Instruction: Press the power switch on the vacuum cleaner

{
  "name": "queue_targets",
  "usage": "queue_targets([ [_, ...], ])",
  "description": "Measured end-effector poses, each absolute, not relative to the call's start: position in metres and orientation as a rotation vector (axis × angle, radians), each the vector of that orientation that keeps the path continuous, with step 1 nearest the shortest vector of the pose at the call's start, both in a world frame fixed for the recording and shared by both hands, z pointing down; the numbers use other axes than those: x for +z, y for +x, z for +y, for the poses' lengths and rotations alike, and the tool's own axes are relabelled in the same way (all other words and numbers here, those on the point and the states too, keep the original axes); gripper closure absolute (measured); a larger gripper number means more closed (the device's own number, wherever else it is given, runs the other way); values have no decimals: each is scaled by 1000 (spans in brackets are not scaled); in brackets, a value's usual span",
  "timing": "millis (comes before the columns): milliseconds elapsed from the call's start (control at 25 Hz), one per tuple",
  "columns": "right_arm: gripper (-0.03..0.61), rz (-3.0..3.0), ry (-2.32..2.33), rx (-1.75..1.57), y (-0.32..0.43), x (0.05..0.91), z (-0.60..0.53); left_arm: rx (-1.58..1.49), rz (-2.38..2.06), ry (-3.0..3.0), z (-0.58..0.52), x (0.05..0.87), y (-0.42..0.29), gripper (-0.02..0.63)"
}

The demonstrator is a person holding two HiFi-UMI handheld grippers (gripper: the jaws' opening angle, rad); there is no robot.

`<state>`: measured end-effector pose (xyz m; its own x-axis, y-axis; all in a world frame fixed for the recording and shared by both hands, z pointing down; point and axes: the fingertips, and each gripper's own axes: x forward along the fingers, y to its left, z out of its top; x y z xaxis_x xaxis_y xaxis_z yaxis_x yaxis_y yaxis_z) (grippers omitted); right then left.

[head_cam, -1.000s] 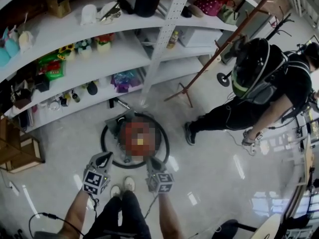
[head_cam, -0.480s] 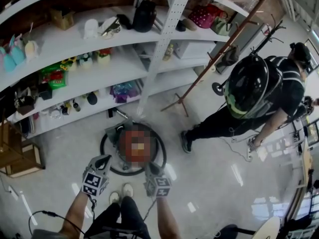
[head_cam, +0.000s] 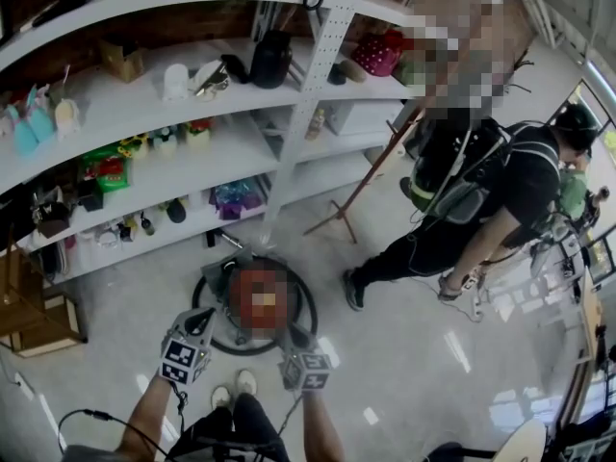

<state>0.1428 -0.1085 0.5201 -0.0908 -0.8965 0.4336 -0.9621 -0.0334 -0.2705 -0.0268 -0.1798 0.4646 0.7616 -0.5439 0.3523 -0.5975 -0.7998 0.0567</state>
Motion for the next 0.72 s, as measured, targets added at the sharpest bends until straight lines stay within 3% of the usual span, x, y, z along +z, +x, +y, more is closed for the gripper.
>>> queue_targets([
  [720, 568, -2094, 2123, 636, 159, 450, -69, 404, -906, 2873, -154, 408, -23, 607],
])
